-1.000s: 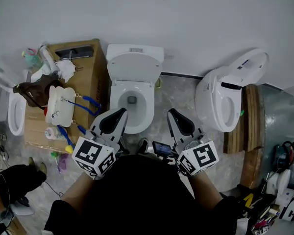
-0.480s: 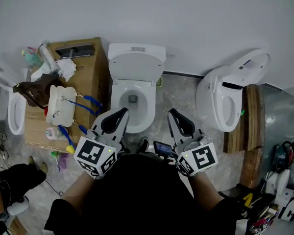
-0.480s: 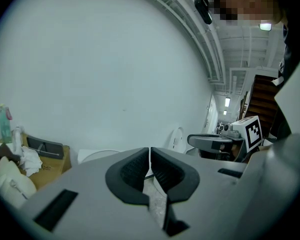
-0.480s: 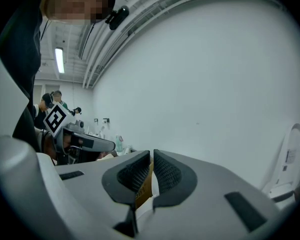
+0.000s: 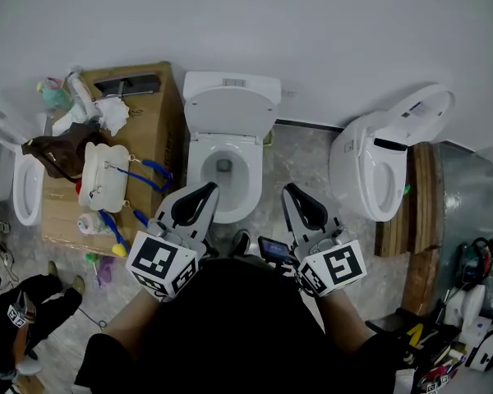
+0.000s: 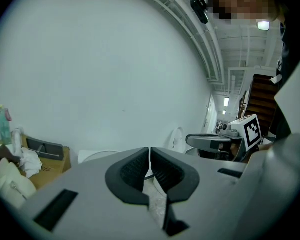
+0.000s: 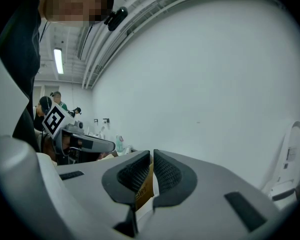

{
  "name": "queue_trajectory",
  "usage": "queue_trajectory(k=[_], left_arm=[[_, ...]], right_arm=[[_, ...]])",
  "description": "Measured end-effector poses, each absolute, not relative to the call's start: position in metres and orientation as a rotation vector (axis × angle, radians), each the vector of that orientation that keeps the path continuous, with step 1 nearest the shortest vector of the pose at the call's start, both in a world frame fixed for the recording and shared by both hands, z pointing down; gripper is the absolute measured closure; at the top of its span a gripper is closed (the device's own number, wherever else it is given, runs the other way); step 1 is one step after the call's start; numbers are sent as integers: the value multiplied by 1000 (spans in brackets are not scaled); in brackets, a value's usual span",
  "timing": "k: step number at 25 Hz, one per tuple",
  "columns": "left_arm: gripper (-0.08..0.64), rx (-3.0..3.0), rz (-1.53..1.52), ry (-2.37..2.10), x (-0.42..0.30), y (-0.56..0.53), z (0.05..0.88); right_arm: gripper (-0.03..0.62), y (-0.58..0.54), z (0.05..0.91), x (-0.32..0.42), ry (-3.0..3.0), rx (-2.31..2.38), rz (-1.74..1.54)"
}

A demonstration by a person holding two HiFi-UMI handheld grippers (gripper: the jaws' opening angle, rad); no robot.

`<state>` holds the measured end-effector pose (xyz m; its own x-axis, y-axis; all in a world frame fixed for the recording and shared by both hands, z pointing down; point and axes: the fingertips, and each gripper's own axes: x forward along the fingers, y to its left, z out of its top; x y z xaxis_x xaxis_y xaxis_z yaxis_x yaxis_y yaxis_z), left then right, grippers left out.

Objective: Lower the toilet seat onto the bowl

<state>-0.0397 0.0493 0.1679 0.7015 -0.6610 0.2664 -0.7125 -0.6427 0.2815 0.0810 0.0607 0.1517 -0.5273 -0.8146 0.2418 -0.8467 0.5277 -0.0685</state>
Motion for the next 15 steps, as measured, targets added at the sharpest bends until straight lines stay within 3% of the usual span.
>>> queue_trajectory(k=[15], left_arm=[[534,2610,247,-1093,-42,53,170]], right_arm=[[545,60,155,78,-2571,1428,263]])
